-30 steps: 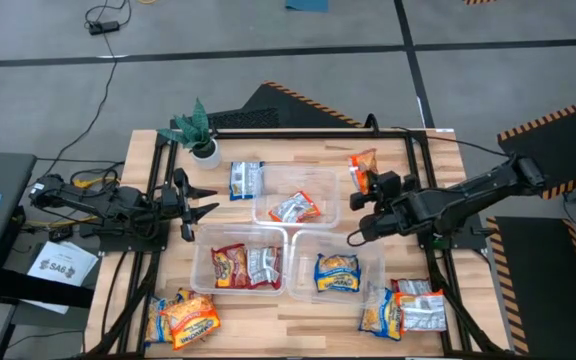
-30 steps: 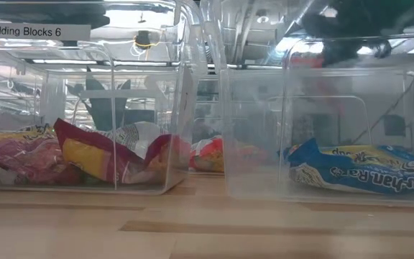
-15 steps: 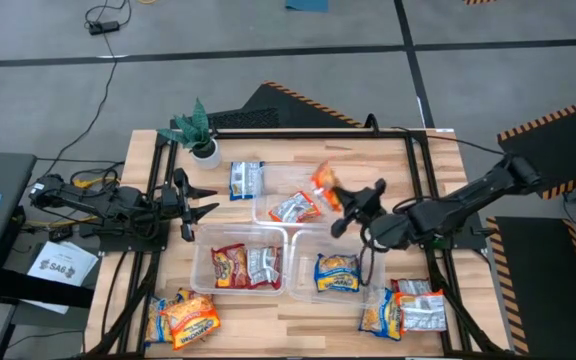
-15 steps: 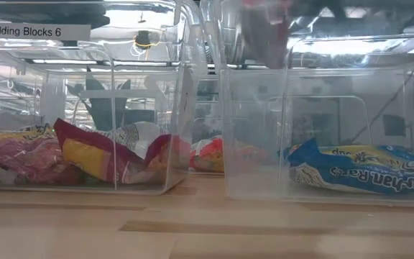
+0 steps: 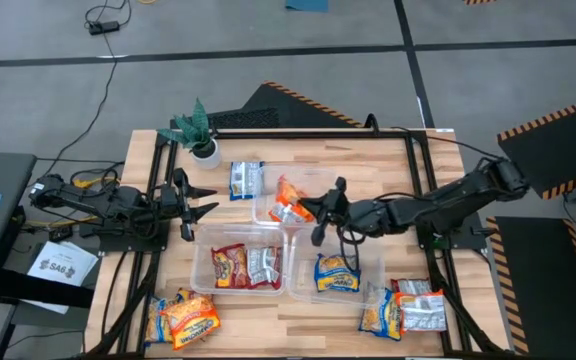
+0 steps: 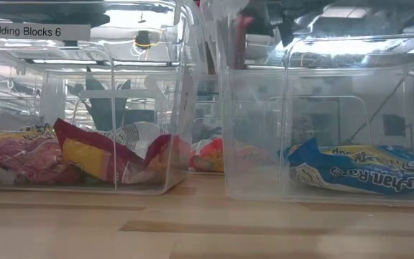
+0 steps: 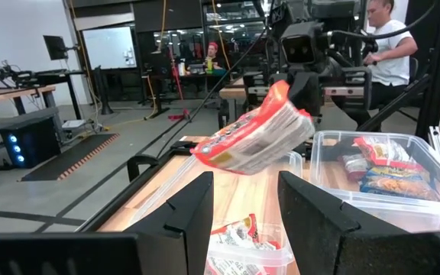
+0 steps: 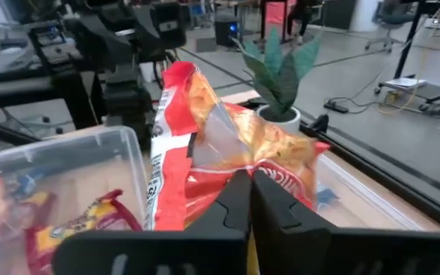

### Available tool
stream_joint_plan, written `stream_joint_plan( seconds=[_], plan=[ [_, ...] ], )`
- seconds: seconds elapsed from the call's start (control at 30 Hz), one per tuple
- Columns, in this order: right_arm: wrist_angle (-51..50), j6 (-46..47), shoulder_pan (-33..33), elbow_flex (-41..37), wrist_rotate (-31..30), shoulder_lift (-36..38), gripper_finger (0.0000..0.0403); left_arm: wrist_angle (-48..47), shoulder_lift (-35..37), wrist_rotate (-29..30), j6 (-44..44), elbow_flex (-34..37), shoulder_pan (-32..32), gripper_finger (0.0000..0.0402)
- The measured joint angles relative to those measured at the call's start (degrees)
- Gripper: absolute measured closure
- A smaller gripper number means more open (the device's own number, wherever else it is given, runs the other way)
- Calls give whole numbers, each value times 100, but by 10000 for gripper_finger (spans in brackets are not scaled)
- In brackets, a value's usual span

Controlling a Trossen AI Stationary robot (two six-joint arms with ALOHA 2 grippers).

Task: Sort Maruchan noodles
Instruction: Put the orange noodle pack into the top transparent bin, then put the blue noodle pack into the bottom right transparent bin

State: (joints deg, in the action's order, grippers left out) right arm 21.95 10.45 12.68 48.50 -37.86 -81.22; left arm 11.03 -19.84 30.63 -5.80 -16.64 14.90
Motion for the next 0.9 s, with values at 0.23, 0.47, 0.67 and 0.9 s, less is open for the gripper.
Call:
stream_joint_plan(
  seconds=[0.23, 0.47, 0.67, 0.9],
  plan=[
    [-25, 20, -50, -1, 16, -58, 322, -1, -2, 0, 0, 0, 1, 265],
    [-27, -136, -45, -1, -253, -59, 218, -4, 0, 0, 0, 0, 0, 265],
    [-47, -189, -45, -1, -353, 131, 166, -4, -2, 7, -2, 0, 2, 265],
    [-169, -193, -30, 0, -357, 296, 163, -9, -2, 13, -2, 0, 0, 265]
  ],
)
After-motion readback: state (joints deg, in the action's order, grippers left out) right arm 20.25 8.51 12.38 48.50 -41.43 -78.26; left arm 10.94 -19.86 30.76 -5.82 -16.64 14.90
